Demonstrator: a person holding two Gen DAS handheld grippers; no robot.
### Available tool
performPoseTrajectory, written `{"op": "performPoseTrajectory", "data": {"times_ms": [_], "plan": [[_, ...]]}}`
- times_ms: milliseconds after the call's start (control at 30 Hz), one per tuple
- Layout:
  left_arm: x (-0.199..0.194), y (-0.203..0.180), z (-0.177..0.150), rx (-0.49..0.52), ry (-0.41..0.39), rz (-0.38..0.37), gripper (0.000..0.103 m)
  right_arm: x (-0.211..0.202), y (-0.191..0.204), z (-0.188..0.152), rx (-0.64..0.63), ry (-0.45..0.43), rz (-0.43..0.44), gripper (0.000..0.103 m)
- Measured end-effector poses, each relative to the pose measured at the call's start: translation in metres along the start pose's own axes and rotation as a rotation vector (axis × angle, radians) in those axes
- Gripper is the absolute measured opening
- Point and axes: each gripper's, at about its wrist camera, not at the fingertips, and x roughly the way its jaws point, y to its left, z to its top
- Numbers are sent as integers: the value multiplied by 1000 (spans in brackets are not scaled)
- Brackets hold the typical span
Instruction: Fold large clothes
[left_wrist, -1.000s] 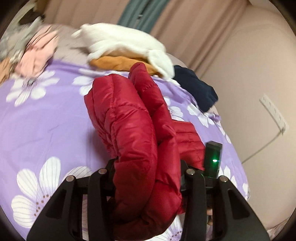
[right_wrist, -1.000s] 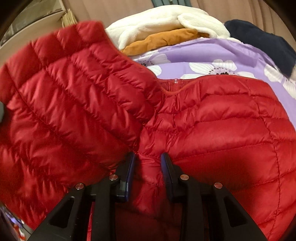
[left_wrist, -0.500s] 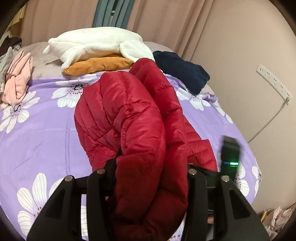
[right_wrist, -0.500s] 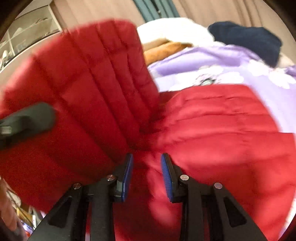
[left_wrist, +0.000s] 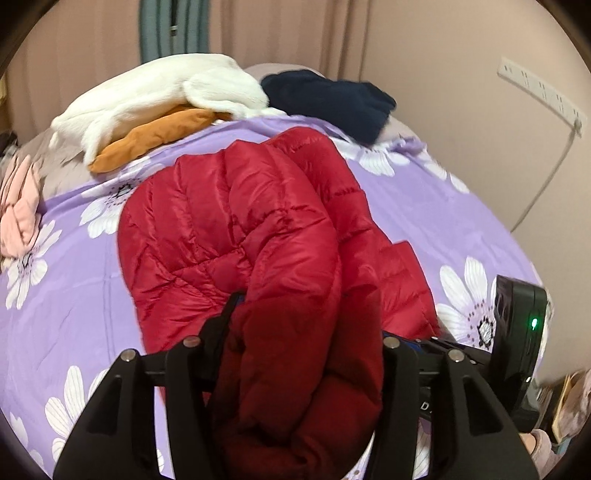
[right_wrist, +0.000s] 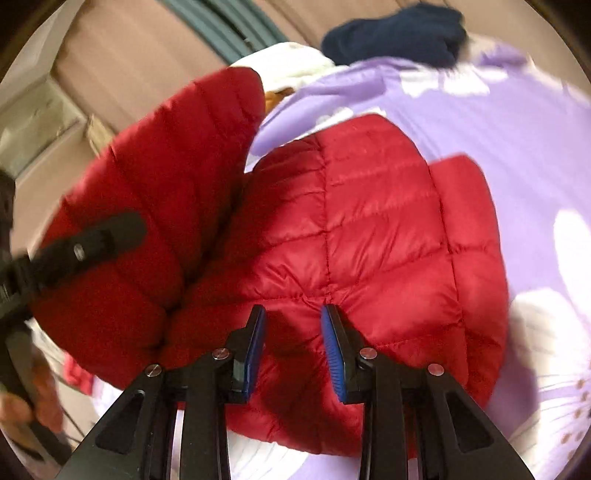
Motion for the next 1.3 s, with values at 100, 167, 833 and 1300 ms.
{"op": "performPoseTrajectory", "data": {"times_ms": [100, 167, 833, 1300], "plan": [[16, -12, -2, 19, 41, -37, 68, -11, -27, 1, 150, -10, 123, 32], [24, -19, -4, 29, 61, -76, 77, -23, -47, 2, 232, -36, 192, 34], [26, -37, -17, 131, 108, -285, 101, -14, -26, 67, 138, 70, 344, 72], [-25, -27, -6, 73, 24, -357, 97, -19, -35, 56, 50, -42, 127, 13]]}}
